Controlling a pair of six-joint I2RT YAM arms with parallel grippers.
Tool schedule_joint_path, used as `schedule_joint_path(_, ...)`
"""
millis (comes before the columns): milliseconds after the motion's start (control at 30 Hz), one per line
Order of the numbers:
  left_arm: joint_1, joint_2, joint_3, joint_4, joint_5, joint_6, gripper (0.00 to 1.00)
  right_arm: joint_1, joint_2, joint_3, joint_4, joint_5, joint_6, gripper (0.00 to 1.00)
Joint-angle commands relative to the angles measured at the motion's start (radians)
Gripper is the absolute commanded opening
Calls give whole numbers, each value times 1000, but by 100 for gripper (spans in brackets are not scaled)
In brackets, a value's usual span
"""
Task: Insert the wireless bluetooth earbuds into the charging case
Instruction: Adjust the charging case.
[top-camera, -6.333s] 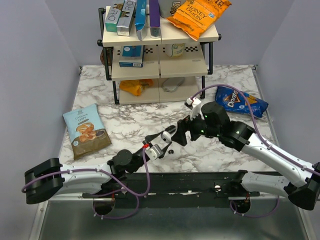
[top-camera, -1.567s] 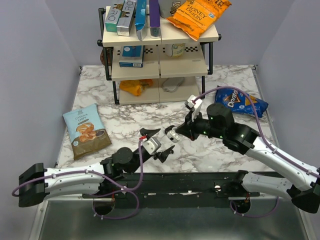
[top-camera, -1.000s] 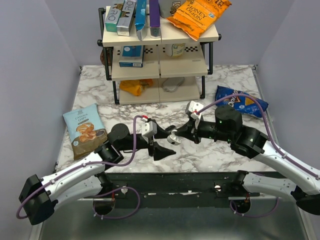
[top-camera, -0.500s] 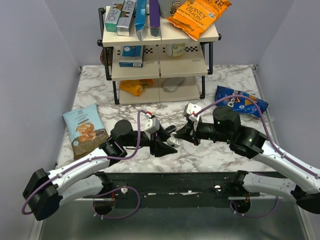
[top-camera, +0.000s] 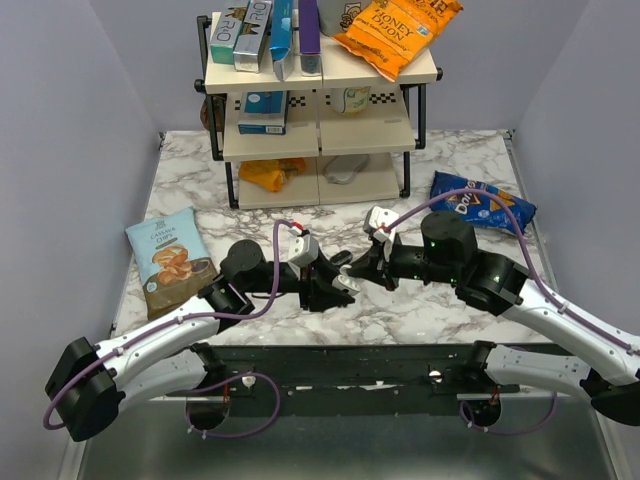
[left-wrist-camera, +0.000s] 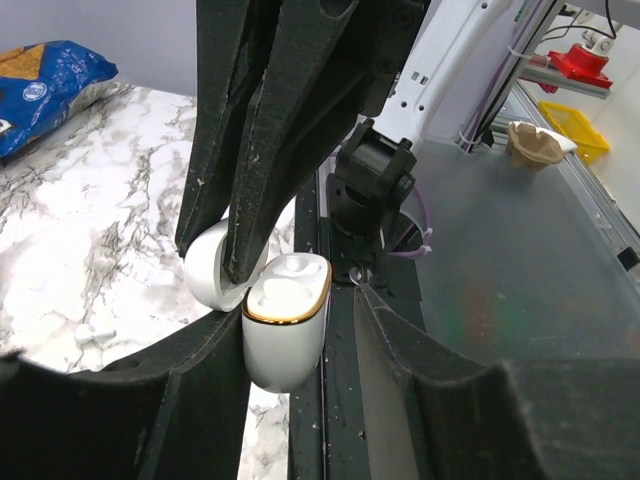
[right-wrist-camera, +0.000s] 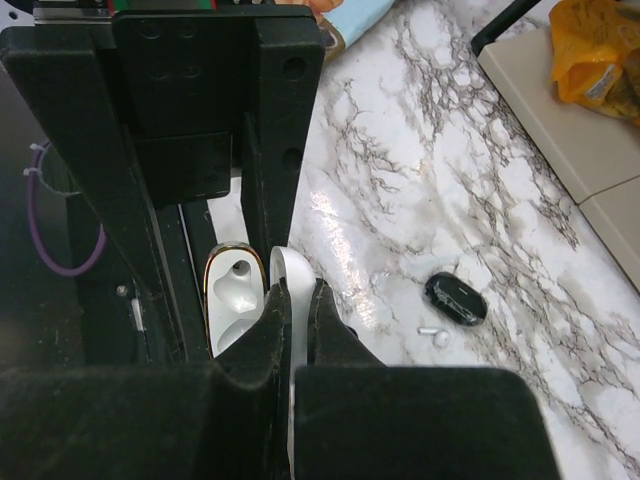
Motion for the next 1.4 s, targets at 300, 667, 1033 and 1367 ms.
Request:
schedule_joint_path(300, 5, 4, -42, 99, 23, -22, 13, 14, 13, 12, -25, 21, 1, 1)
schedule_joint_path(667, 1, -104, -189, 263, -230, -85, 0, -4, -50, 18, 66, 173, 184, 100)
schedule_joint_path(1033, -59, -249, -409, 413, -576, -86, 0, -143, -92, -189, 120, 435, 438, 81)
schedule_joint_path(1367, -214, -334, -452, 330, -834, 30, 0, -268, 54, -433, 186, 430, 548, 51)
